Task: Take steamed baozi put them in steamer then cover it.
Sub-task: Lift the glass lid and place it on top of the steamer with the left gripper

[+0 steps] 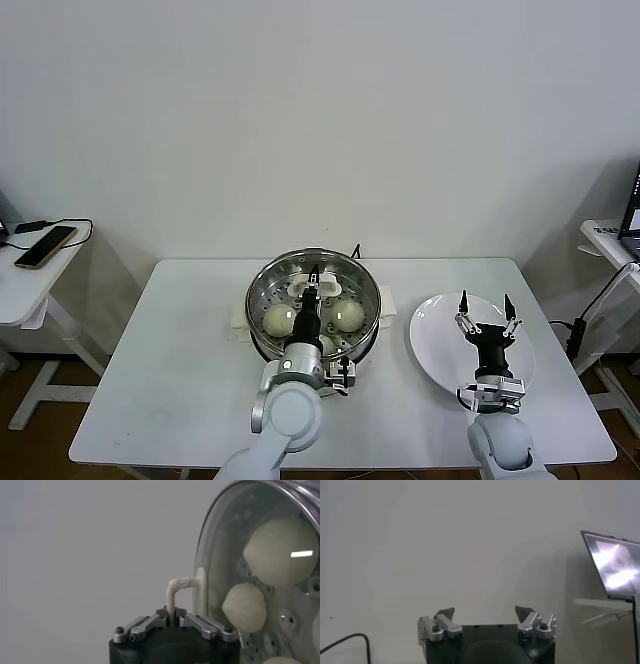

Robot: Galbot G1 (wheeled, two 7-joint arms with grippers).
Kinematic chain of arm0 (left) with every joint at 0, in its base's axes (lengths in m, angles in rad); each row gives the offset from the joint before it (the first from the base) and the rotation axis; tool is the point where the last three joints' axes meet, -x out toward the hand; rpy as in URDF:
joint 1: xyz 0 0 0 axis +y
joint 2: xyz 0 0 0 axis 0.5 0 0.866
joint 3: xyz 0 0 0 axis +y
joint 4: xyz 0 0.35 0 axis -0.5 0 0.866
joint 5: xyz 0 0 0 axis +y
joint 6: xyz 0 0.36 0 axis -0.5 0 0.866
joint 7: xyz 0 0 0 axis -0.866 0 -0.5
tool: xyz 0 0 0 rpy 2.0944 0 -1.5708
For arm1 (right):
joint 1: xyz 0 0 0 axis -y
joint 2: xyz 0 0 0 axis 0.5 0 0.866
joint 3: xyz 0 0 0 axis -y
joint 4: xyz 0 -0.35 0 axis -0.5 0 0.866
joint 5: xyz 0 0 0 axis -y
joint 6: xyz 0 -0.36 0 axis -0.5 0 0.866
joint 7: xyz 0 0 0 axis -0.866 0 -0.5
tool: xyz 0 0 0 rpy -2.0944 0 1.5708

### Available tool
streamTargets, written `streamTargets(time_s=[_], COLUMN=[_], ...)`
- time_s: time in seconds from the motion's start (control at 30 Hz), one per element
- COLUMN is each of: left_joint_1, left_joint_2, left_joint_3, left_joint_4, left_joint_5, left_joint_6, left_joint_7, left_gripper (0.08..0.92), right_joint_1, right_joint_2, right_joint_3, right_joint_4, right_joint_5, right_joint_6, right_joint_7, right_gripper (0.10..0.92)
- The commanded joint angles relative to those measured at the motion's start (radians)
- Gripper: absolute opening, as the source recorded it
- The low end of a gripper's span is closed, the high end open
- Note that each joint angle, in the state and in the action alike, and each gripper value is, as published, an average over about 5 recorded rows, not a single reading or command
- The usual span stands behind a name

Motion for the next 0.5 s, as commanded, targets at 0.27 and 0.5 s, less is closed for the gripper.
streamTargets(time_s=[0.27,0.5], left_joint_1=[0.01,0.007], left_joint_2=[-0.006,-0.011], left_joint_3=[0.003,-0.001], left_joint_4=[-0.002,-0.001], left_joint_5=[-0.013,-0.039], left_joint_6=[0.001,-0.001], left_joint_7=[0.033,0.02], left_gripper=[0.192,0.2], right_joint_1=[0.001,-0.002], right_joint_2=[0.002,0.001], right_joint_3=[0.0,0.0], right_joint_4=[0.002,0.004], right_joint_5=[-0.001,-0.004], right_joint_6=[0.0,0.001], right_joint_7=[0.0,-0.001], right_gripper=[0.823,0.823])
